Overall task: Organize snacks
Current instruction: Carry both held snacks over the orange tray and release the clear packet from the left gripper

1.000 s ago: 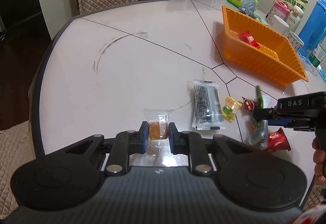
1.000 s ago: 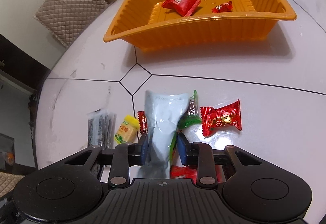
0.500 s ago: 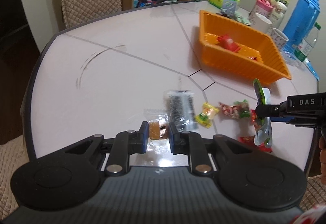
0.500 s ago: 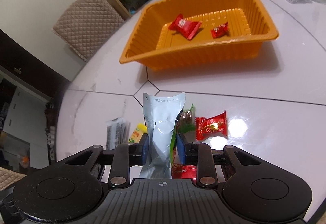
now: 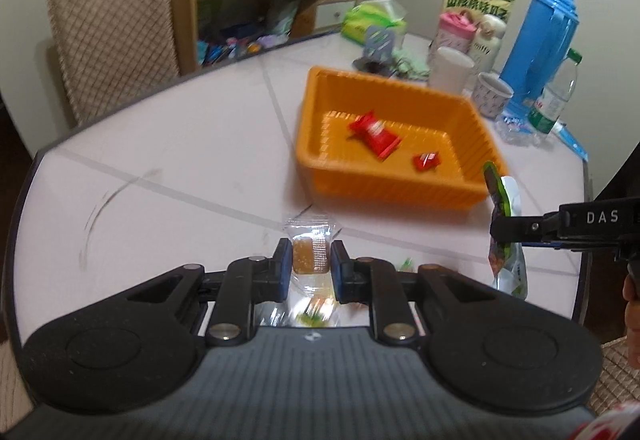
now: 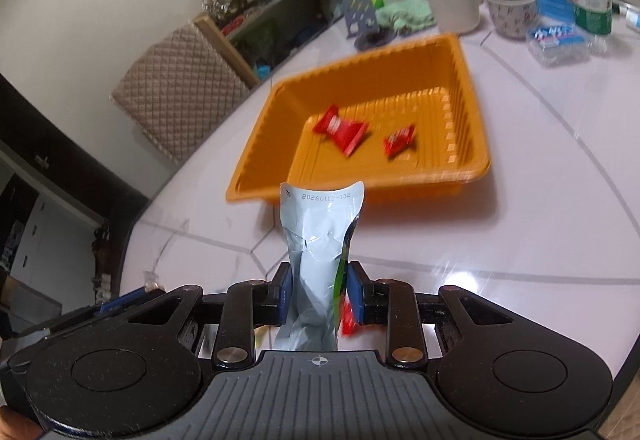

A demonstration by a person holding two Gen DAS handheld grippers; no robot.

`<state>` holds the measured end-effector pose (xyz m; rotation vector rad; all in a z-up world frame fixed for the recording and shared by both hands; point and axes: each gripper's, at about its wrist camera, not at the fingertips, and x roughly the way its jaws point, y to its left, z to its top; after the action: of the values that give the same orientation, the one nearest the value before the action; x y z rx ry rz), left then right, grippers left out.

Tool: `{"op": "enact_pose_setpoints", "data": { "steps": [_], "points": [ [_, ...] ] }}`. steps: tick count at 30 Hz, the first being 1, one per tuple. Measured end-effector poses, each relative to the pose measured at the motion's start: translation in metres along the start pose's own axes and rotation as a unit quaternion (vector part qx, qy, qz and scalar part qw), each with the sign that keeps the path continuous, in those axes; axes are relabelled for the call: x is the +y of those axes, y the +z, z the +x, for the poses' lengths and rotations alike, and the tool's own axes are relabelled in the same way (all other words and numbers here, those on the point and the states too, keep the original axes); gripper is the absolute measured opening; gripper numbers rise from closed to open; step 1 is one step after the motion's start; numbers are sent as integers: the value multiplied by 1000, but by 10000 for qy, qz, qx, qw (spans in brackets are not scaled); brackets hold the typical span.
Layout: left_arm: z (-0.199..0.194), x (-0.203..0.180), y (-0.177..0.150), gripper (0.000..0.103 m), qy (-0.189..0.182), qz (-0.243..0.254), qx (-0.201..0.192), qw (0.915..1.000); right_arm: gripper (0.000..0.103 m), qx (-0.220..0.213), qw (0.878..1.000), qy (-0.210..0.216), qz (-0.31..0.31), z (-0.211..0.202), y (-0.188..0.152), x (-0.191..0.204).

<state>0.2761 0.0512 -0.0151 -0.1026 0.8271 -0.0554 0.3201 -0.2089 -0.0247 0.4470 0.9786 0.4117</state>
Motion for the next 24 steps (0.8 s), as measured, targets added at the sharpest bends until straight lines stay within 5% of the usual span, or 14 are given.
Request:
{"op": "enact_pose_setpoints", "data": {
  "steps": [12,24],
  "points": [
    [47,-41,73,18,-127,359,-281,9989,30,-355,9991,-216,-107,5,64,-23],
    [104,-53,101,18,23,343,-48,9994,30,-463,9980,-291,-305,39,107,-43]
  ]
}}
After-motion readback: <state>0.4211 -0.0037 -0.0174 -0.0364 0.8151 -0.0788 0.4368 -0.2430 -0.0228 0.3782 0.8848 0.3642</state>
